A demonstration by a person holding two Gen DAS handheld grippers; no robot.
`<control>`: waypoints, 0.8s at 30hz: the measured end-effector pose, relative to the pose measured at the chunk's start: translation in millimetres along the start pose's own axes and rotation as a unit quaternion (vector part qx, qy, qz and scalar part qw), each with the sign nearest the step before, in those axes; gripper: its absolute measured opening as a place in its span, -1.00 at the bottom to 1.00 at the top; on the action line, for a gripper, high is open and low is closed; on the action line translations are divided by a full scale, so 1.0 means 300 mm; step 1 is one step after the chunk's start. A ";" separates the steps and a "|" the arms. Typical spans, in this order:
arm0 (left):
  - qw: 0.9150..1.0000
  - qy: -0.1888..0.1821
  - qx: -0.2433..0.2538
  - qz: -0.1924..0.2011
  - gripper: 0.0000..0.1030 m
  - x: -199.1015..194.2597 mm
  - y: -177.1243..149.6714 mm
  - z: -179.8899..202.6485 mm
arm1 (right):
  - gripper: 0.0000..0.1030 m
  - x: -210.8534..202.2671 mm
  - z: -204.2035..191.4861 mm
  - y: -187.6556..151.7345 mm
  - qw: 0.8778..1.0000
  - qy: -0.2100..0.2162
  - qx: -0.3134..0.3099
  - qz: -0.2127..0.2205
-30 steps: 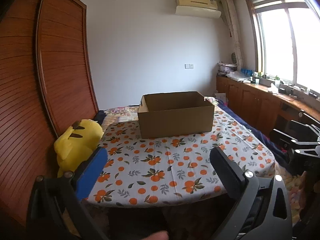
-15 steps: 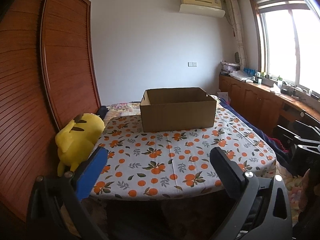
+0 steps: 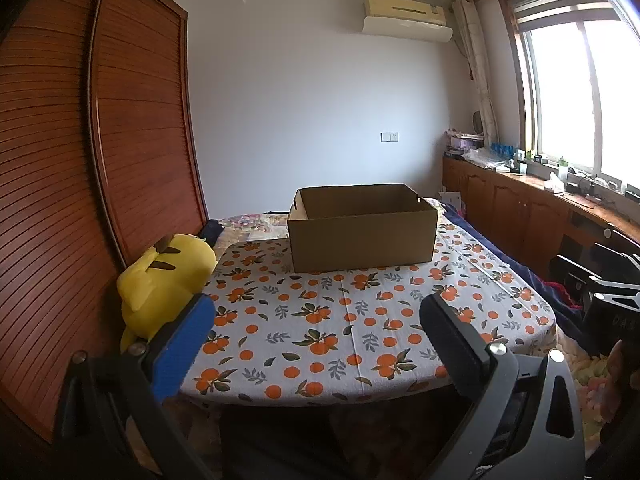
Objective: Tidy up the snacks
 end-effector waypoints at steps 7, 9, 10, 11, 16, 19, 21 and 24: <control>1.000 0.002 -0.003 0.004 1.00 -0.003 0.003 -0.007 | 1.00 -0.001 -0.012 0.005 1.000 0.000 -0.008 0.002; 1.000 0.002 -0.003 0.005 1.00 -0.003 0.003 -0.008 | 1.00 -0.002 -0.013 0.006 1.000 -0.001 -0.009 0.003; 1.000 0.002 -0.003 0.005 1.00 -0.003 0.003 -0.008 | 1.00 -0.002 -0.014 0.006 1.000 0.000 -0.009 0.003; 1.000 0.002 -0.004 0.004 1.00 -0.003 0.003 -0.008 | 1.00 -0.003 -0.014 0.007 1.000 -0.001 -0.009 0.004; 1.000 0.003 -0.005 0.009 1.00 -0.009 0.008 -0.015 | 1.00 -0.005 -0.017 0.007 1.000 -0.001 -0.009 0.005; 1.000 0.005 -0.006 0.010 1.00 -0.010 0.012 -0.019 | 1.00 -0.009 -0.018 0.011 1.000 0.000 -0.010 0.008; 1.000 0.005 -0.004 0.011 1.00 -0.012 0.013 -0.018 | 1.00 -0.008 -0.017 0.012 1.000 0.000 -0.009 0.008; 1.000 0.006 -0.003 0.012 1.00 -0.013 0.013 -0.016 | 1.00 -0.009 -0.018 0.012 1.000 0.000 -0.010 0.008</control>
Point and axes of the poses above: each gripper's, at about its wrist camera, not at the fingertips, and x roughly the way its jaws point, z to its right, y to its top, the point moved 8 cm from there along x, roughly the way its jaws point, and after that the axes turned 7 degrees about -x, right-handed, at the moved point
